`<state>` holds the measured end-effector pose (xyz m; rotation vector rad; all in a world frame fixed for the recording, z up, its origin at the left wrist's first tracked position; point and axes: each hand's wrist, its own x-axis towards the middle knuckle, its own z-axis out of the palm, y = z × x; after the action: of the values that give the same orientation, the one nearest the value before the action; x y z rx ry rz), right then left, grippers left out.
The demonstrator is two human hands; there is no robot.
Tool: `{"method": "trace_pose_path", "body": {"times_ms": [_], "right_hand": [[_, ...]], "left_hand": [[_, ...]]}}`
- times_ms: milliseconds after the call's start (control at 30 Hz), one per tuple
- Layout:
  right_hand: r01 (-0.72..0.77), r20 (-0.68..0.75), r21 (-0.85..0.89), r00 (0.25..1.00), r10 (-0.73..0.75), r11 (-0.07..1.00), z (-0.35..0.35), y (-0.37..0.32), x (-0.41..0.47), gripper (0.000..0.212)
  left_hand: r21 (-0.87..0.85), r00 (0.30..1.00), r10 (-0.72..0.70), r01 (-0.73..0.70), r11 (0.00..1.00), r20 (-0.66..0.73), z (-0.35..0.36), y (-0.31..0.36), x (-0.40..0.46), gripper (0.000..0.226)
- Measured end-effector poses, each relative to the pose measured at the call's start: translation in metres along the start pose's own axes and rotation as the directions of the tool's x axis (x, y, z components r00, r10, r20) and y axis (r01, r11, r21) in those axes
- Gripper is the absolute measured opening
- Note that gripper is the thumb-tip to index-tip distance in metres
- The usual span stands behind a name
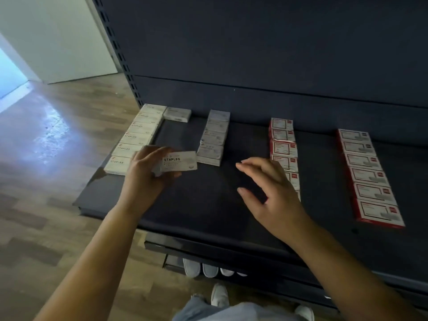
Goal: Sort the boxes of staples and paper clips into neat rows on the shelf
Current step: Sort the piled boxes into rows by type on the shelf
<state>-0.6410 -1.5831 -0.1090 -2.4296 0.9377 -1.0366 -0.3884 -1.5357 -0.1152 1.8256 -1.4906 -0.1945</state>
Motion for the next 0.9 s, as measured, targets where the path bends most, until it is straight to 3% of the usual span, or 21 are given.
{"method": "trace_pose_path", "body": {"times_ms": [167,367,733,833,900], "right_hand": [[-0.014,0.003,-0.049,1.0,0.014,0.999,0.008,-0.003,0.002,0.042],[-0.005,-0.001,-0.074,1.0,0.004,0.997,0.014,-0.004,0.013,0.041],[-0.061,0.003,-0.05,0.998,0.061,0.997,0.023,-0.007,0.017,0.044],[-0.081,0.008,-0.053,0.997,0.081,0.995,0.021,-0.006,0.016,0.046],[-0.082,0.005,-0.057,0.997,0.083,0.995,0.021,-0.005,0.016,0.046]], "left_hand": [[0.361,0.991,0.013,-0.061,0.931,0.133,0.0,-0.029,0.029,0.021],[0.584,0.977,-0.066,-0.066,0.809,0.202,0.009,-0.024,0.064,0.028],[0.64,0.931,-0.212,-0.029,0.768,0.297,0.015,-0.035,0.124,0.035],[0.612,0.948,-0.183,-0.015,0.791,0.26,0.023,-0.042,0.132,0.03],[0.538,0.965,-0.194,0.07,0.84,0.178,0.026,-0.044,0.133,0.024]]}}
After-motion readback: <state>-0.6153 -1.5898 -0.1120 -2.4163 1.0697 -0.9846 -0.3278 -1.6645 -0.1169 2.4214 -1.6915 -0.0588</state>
